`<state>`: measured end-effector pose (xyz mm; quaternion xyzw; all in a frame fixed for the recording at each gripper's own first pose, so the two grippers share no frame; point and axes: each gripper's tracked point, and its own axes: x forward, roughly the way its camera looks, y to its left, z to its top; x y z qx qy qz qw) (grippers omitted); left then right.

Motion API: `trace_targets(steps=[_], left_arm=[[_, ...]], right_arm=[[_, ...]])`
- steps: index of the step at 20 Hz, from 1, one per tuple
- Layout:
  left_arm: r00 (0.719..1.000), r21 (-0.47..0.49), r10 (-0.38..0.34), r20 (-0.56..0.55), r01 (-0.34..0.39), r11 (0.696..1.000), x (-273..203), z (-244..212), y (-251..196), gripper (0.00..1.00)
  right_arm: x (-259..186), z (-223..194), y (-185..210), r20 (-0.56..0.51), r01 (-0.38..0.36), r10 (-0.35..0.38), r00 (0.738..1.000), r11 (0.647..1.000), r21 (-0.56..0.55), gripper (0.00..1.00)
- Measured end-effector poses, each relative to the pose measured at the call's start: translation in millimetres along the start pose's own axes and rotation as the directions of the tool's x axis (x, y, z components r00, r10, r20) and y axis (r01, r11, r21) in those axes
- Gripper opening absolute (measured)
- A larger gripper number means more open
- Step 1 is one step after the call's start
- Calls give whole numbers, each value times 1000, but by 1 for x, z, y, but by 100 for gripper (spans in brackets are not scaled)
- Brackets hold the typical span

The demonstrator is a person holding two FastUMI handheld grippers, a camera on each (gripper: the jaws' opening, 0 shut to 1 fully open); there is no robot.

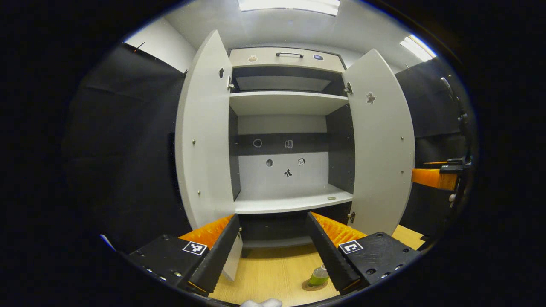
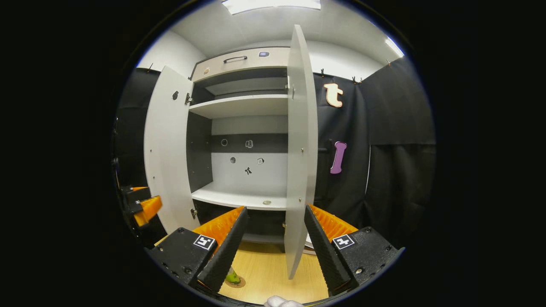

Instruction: Grasp the bottle in the cabinet with the left hand and place it on the coaster, then close the right door with the right hand and the left door with the left hand.

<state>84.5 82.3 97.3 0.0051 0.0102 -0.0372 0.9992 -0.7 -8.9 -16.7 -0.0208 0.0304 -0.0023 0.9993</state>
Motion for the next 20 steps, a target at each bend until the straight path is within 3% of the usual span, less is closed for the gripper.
trace_targets(steps=[4, 12, 16, 20], left_arm=[[1000, -13, 6, -6, -6, 1000, -5, -1, -4, 96], [999, -23, 34, -24, -35, 999, -12, 8, -38, 96], [996, -8, 88, -35, -88, 996, -19, 13, -57, 96], [986, -23, 168, -16, -168, 986, -26, 20, -73, 96]], right_arm=[[-4, 8, -32, 1, 43, -43, 999, 999, -7, 82], [14, 34, -163, 22, 173, -173, 985, 985, -13, 82], [39, 52, -189, 34, 121, -122, 992, 992, 26, 82], [68, 58, -173, 32, -25, 24, 999, 999, 24, 82]])
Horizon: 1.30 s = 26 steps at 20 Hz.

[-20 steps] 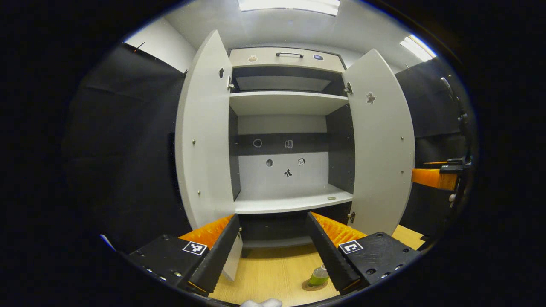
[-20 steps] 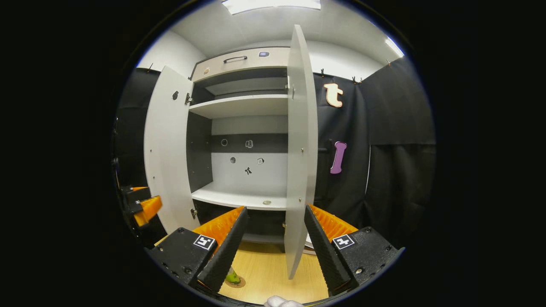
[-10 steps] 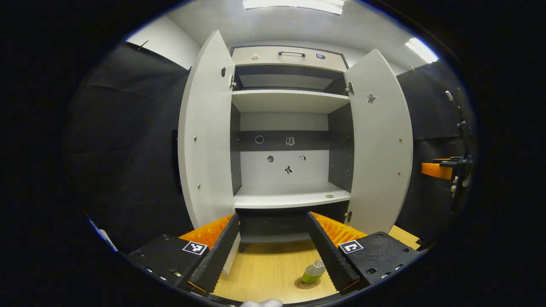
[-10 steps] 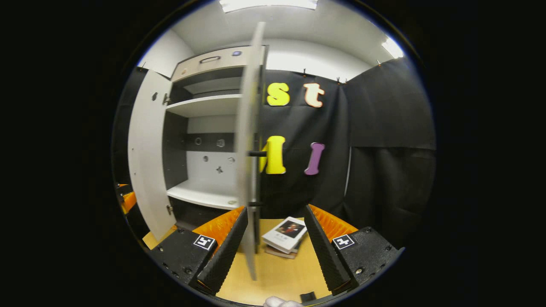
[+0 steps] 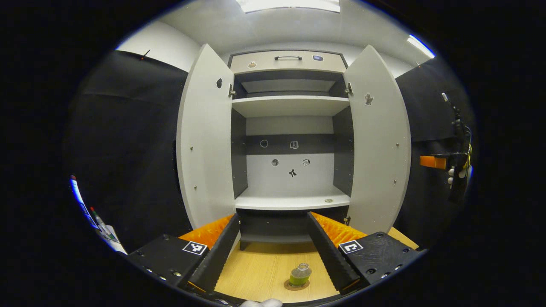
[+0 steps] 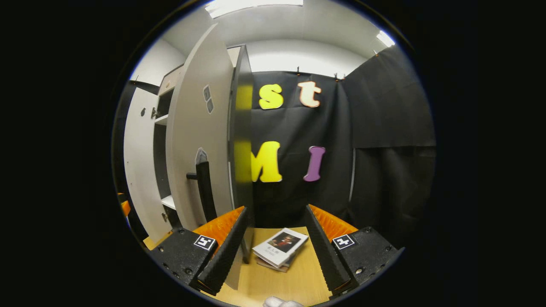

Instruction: Grasp the bottle in the cabinet with the left hand and place it on the coaster, then close the right door with the right hand and the left door with the left hand.

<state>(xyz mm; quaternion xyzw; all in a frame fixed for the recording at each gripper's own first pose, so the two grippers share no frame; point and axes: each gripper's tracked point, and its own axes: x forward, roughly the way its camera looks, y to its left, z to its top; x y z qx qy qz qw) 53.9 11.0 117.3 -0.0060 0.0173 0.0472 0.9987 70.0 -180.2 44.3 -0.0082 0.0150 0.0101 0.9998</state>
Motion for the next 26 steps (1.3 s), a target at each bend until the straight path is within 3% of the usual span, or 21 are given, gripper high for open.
trace_targets(steps=[5, 7, 12, 21, 26], left_arm=[[998, -4, 69, -4, -69, 998, -12, 1, -17, 96], [997, 4, 78, -12, -78, 997, -15, 0, -19, 96], [999, 6, 40, 3, -40, 999, -7, 3, -10, 96], [996, 39, -93, 8, 92, 995, 26, 0, 40, 96], [992, 29, -126, 8, 126, 992, 35, -4, 64, 96]], right_arm=[[20, 1, 38, -22, -196, 196, 980, 980, 18, 82], [21, 5, 42, -25, -212, 211, 977, 977, -17, 81], [17, 1, 55, -21, -171, 171, 985, 985, 1, 80], [24, -2, 150, 1, -124, 124, 992, 992, -17, 80], [37, -15, 204, -17, -151, 151, 988, 988, -3, 80]])
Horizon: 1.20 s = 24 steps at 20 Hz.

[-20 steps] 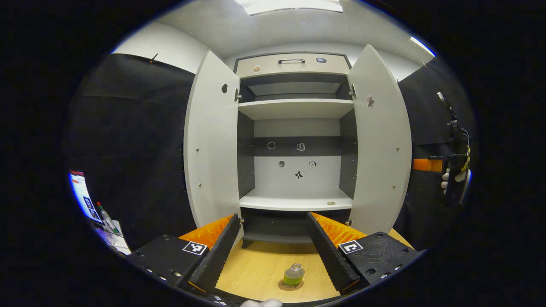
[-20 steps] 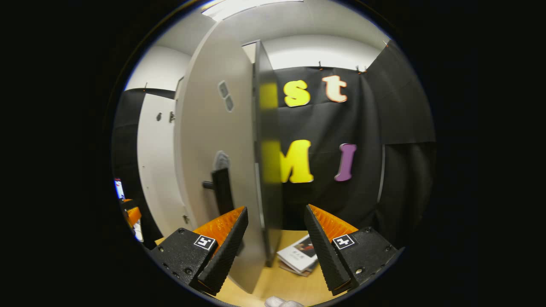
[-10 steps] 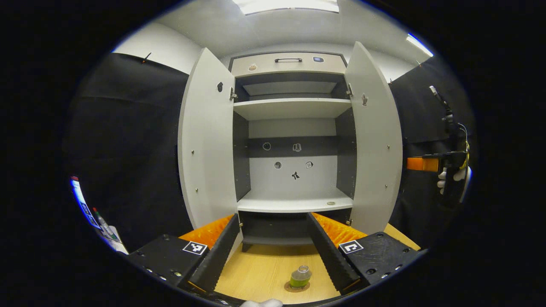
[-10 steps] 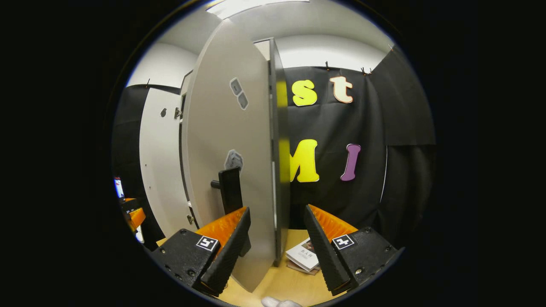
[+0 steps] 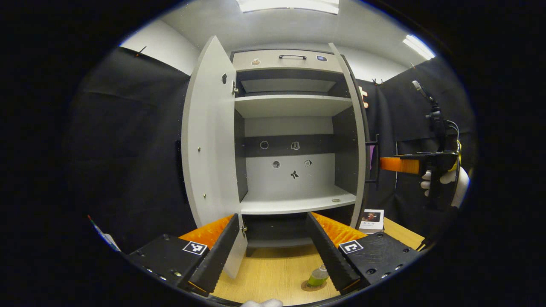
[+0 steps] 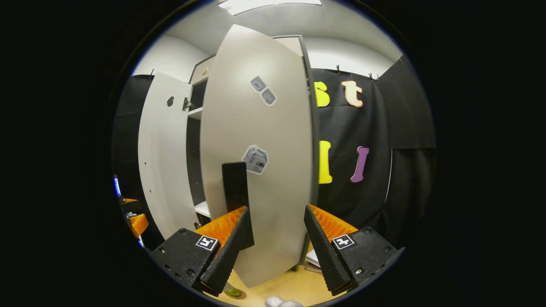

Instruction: Grasp the bottle in the cabinet with the left hand and place it on the coaster, then close the right door with the right hand and the left door with the left hand.

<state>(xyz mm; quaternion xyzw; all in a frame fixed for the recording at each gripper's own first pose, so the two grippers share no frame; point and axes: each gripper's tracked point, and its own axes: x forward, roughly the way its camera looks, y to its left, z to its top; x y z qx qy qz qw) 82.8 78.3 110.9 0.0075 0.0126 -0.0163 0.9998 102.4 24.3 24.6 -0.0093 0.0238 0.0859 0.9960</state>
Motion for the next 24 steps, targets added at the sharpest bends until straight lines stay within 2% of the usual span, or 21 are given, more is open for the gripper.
trace_targets(steps=[4, 9, 13, 17, 22, 24], left_arm=[[1000, -8, 0, 6, 0, 1000, 1, -2, 20, 96], [999, -31, 33, 33, -32, 999, 2, 5, 61, 96], [994, -14, 93, 49, -93, 996, 2, 12, 110, 96], [977, -20, 200, 72, -199, 980, 2, 20, 168, 96], [955, -1, 285, 88, -286, 958, 26, 24, 227, 98], [948, 9, 303, 97, -306, 952, 39, 28, 244, 96]], right_arm=[[-4, 1, 15, -3, 5, -6, 1000, 999, -35, 80], [-21, -2, 23, 6, 24, -24, 1000, 999, -40, 80], [-37, -9, 24, -2, 55, -55, 998, 997, -51, 80], [-51, -26, 27, -37, 79, -81, 996, 995, -56, 80], [-66, -39, 26, -76, 105, -108, 991, 993, -53, 80], [-73, -42, 25, -81, 118, -123, 989, 991, -66, 80]])
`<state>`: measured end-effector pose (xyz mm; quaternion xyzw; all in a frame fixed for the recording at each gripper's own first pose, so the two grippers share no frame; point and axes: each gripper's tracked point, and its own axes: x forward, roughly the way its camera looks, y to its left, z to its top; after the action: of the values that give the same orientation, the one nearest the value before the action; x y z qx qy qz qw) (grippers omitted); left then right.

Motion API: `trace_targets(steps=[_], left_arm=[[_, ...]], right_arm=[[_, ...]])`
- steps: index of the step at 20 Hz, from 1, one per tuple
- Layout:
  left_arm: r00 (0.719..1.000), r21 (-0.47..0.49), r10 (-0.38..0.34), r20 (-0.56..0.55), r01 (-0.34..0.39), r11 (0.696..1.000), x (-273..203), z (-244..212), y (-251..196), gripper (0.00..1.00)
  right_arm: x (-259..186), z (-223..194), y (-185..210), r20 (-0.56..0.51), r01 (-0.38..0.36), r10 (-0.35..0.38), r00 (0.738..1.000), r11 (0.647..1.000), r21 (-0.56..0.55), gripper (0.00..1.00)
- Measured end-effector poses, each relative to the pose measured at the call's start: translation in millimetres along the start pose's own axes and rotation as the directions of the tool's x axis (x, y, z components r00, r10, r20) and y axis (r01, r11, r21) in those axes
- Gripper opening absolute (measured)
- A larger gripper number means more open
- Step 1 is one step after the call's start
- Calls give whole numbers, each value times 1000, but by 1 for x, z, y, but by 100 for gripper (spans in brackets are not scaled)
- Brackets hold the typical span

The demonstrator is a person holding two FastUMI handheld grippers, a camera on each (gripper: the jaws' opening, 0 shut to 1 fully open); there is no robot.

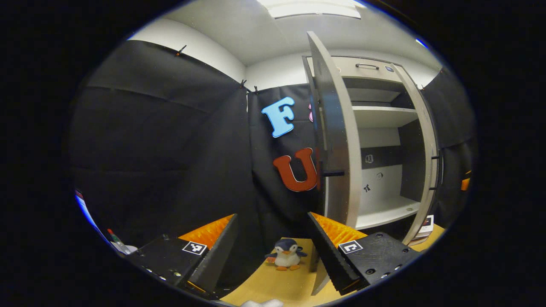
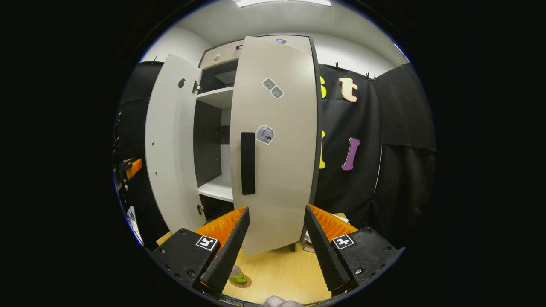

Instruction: Grasp the bottle in the cabinet with the left hand and place it on the coaster, then close the right door with the right hand and the left door with the left hand.

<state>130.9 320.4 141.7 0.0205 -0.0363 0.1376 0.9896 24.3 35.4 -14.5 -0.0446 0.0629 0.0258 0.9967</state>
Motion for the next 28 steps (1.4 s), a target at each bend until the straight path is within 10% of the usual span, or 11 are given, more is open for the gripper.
trace_targets(steps=[28], left_arm=[[1000, 23, -13, 10, 13, 1000, 42, -2, -22, 87]], right_arm=[[-1, -18, -24, -51, 28, -26, 998, 999, 40, 80]])
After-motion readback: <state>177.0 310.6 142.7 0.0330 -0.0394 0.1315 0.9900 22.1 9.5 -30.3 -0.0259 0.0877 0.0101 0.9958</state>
